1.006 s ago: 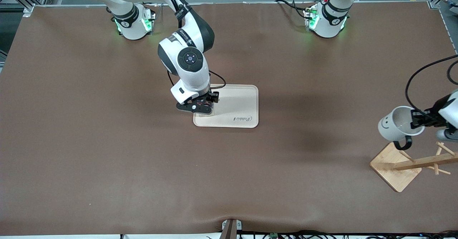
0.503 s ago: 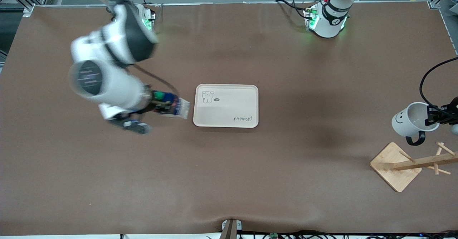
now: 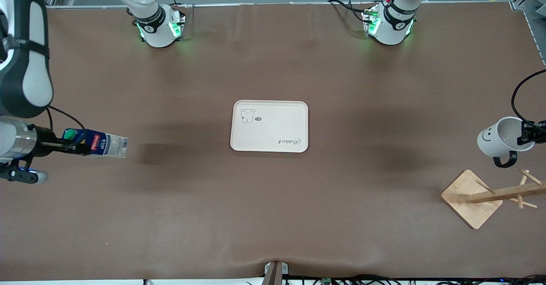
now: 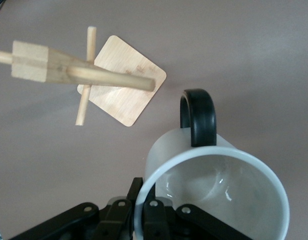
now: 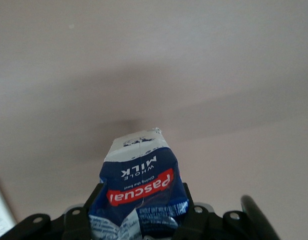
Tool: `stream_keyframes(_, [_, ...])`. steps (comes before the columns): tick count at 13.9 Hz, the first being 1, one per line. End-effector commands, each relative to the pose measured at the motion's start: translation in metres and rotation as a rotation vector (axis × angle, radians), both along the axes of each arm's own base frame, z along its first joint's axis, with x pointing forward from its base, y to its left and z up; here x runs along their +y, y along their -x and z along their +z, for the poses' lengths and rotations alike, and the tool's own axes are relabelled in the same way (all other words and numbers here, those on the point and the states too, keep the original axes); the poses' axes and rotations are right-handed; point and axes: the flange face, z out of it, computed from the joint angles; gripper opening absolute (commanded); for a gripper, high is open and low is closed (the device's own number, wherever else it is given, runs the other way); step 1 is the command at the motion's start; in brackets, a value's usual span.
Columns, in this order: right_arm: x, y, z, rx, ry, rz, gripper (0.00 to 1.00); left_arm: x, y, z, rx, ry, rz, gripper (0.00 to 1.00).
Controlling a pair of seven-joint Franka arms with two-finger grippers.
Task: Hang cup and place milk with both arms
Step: 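Carry the mug toward the wooden stand while the right gripper carries milk, then hang the mug on the stand peg while the right gripper sets milk down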
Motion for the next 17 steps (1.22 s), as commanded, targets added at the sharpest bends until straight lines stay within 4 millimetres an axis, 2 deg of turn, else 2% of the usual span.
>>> stream_keyframes(1, [-0.013,0.018,-0.048,0.025,0.012,0.0,0.0,0.009,-0.004,0.006,-0.024,0.02,-0.013,0.0])
stream_keyframes(3, [-0.019,0.03,-0.083,0.016,0.013,-0.01,0.0,0.01,-0.007,0.006,-0.042,0.022,-0.012,0.0])
stream_keyframes(4, [-0.032,0.037,-0.098,0.013,0.012,-0.031,0.0,0.011,-0.01,0.004,-0.05,0.024,-0.011,0.0])
stream_keyframes(7, [-0.033,0.039,-0.103,0.022,0.01,-0.033,0.0,0.017,-0.013,0.006,-0.065,0.025,-0.007,0.0])
stream_keyframes(8, [-0.033,0.039,-0.104,0.022,0.011,-0.032,0.27,0.022,-0.014,0.008,-0.077,0.027,0.001,0.0])
stream_keyframes(9, [-0.032,0.039,-0.104,0.025,0.009,-0.03,0.68,0.025,-0.015,0.004,-0.073,0.032,0.004,0.0])
stream_keyframes(10, [-0.032,0.039,-0.103,0.025,0.009,-0.032,1.0,0.028,-0.017,0.005,-0.078,0.034,0.007,0.0])
stream_keyframes(15, [-0.024,0.035,-0.093,0.035,0.006,-0.021,1.0,0.036,-0.022,0.002,-0.102,0.038,0.014,0.0])
stream_keyframes(17, [-0.016,0.028,-0.074,0.03,0.006,-0.006,1.0,0.047,-0.022,-0.002,-0.107,0.042,0.032,0.0])
